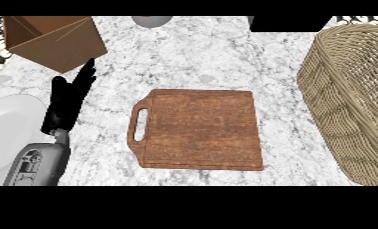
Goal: Pick the squash from the cutting board and place it in the basket
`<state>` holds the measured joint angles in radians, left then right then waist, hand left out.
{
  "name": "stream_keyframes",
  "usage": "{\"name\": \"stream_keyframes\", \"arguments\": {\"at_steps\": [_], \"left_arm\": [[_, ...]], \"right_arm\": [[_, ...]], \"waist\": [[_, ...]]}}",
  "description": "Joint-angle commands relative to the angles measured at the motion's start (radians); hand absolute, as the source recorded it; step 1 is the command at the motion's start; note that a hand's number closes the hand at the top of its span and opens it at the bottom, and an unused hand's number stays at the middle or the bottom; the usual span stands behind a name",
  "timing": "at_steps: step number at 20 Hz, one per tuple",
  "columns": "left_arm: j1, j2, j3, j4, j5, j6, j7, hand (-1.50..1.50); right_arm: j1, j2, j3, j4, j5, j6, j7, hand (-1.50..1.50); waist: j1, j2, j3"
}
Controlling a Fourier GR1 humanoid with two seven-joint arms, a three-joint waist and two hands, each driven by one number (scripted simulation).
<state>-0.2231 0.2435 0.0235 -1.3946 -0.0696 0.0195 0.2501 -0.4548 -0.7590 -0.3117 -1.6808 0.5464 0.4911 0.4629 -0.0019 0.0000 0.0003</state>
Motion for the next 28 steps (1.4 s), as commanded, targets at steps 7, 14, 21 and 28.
{"name": "stream_keyframes", "arguments": {"at_steps": [7, 14, 21, 28], "left_arm": [[0.022, -0.020, -0.012, -0.003, -0.028, -0.011, -0.014, 0.00], [-0.010, 0.001, 0.047, 0.048, -0.017, -0.024, -0.033, 0.00], [0.047, -0.024, 0.010, -0.056, -0.027, -0.019, 0.014, 0.00], [0.013, -0.015, 0.045, 0.048, -0.039, -0.013, -0.060, 0.00]], "right_arm": [[0.012, 0.128, 0.006, 0.230, 0.031, -0.107, -0.070, 1.50], [0.092, 0.126, -0.119, 0.291, -0.060, -0.147, -0.238, -1.50], [0.074, 0.191, -0.222, 0.261, -0.113, -0.321, -0.284, -1.50], [0.080, 0.090, -0.391, 0.303, -0.178, -0.355, -0.231, -1.50]], "waist": [[0.012, 0.002, 0.000], [-0.001, 0.000, 0.000], [-0.004, -0.005, 0.000], [-0.011, -0.002, -0.001]]}}
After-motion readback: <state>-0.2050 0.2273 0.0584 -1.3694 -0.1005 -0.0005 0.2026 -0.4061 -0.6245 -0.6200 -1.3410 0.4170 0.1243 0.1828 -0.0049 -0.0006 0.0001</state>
